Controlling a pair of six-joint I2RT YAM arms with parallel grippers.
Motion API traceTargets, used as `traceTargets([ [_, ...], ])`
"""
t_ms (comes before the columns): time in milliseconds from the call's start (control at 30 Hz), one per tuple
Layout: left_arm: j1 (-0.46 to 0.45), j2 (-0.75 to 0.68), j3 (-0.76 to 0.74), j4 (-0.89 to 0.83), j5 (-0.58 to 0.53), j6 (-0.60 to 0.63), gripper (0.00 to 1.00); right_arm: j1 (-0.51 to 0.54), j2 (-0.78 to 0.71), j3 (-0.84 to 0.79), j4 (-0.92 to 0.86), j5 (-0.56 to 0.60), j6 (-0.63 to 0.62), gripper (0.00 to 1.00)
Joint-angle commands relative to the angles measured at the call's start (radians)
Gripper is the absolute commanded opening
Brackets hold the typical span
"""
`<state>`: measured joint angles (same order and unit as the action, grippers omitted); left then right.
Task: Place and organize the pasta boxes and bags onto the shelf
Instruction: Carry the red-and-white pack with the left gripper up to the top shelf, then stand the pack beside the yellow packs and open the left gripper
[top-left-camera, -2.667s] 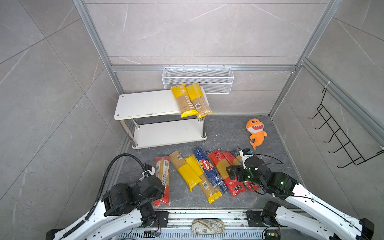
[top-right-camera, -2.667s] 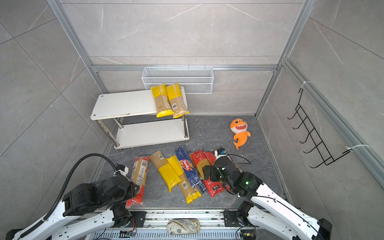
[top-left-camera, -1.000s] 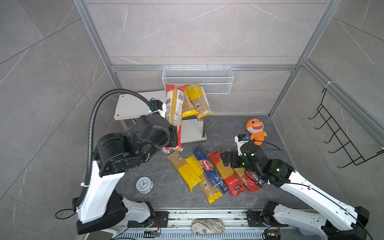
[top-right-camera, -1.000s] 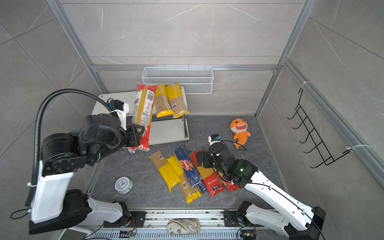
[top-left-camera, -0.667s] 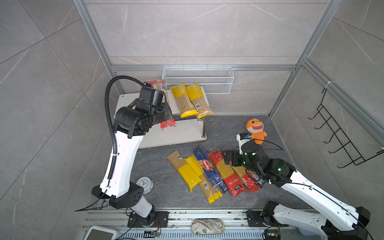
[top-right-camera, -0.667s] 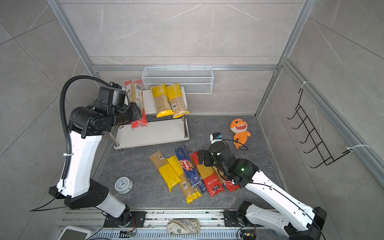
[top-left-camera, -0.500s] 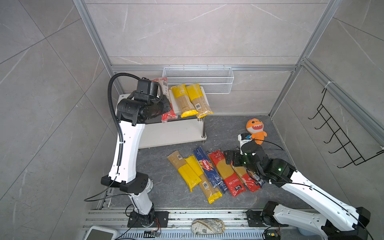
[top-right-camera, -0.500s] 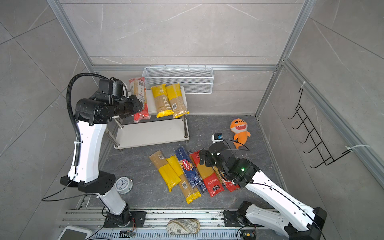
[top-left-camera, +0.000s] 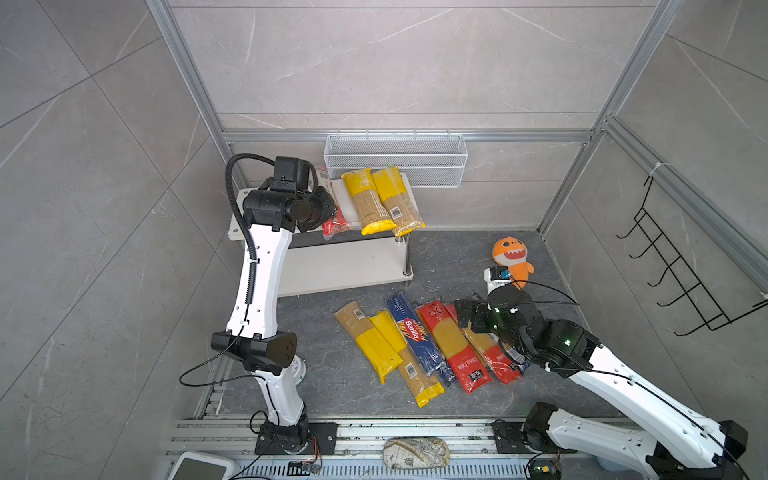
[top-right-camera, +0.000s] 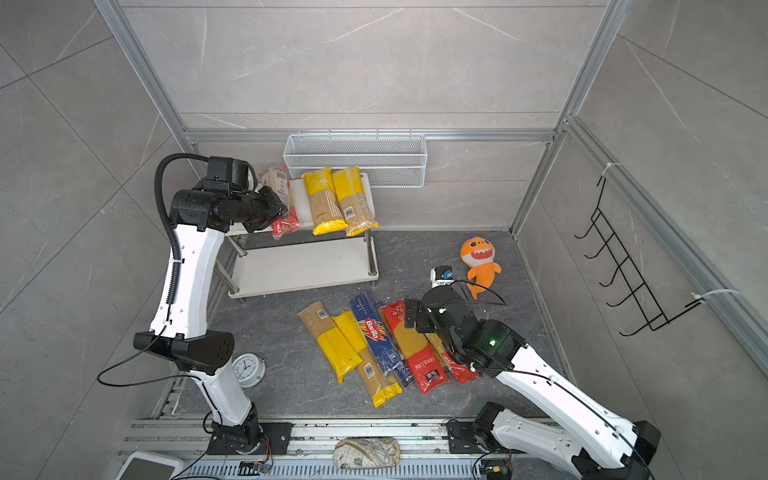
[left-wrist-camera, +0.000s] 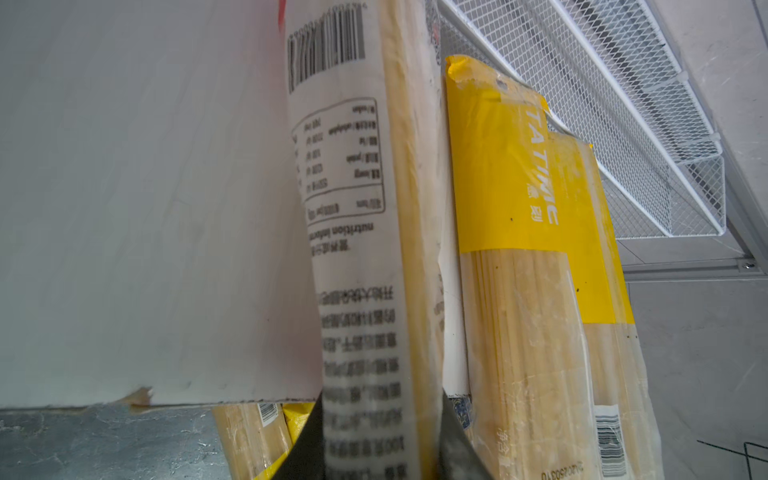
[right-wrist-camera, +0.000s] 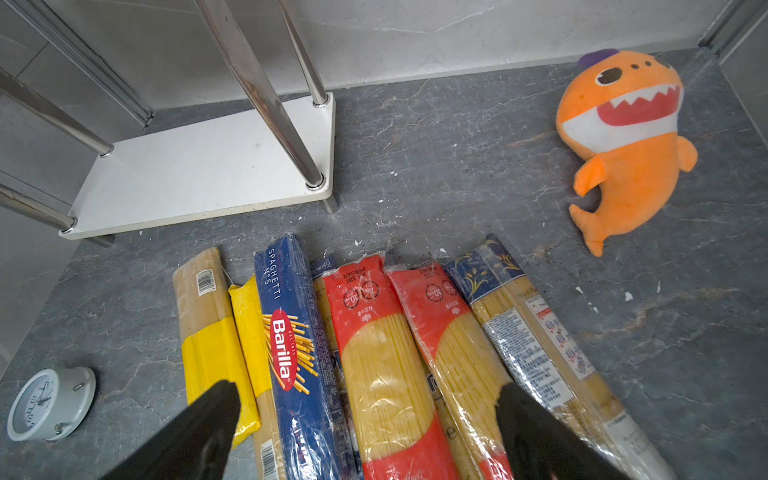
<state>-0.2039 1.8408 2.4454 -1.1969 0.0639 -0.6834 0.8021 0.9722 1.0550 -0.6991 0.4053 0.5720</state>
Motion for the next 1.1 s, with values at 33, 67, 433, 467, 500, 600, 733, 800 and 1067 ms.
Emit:
traceTargets([
  [33,0.0,-0.048,-0.026,0.269,0.058,-0.013,0.03,0.004,-0.008,-0.003,-0.02,0.015,-0.007,1.0],
  [67,0.001,-0.05,-0.039,0.281,0.063,-0.021,0.03,0.005,-0.007,-0.004,-0.023,0.015,-0.006,1.0],
  [433,0.0,-0.015,-0.023,0.247,0.126,-0.018,0.33,0.004,-0.02,-0.005,-0.036,0.017,-0.008,1.0],
  [467,0.0,-0.014,-0.023,0.247,0.13,-0.015,0.39,0.004,-0.02,-0.006,-0.036,0.017,-0.007,1.0],
  [500,0.0,-0.011,-0.02,0.244,0.135,-0.015,0.44,0.003,-0.02,-0.006,-0.038,0.014,-0.007,1.0],
  [600,0.001,-0.004,-0.014,0.225,0.137,-0.011,0.58,0.003,-0.021,-0.007,-0.04,0.014,-0.006,1.0],
  [733,0.001,-0.007,-0.015,0.192,0.121,0.0,0.66,0.004,-0.03,-0.008,-0.046,0.013,-0.003,1.0],
  [800,0.001,-0.013,-0.017,0.178,0.114,0.006,0.66,0.003,-0.035,-0.01,-0.048,0.013,-0.001,1.0],
  [1067,0.012,-0.017,-0.025,0.111,0.099,0.015,0.34,0.003,-0.045,-0.009,-0.058,0.009,0.005,1.0],
])
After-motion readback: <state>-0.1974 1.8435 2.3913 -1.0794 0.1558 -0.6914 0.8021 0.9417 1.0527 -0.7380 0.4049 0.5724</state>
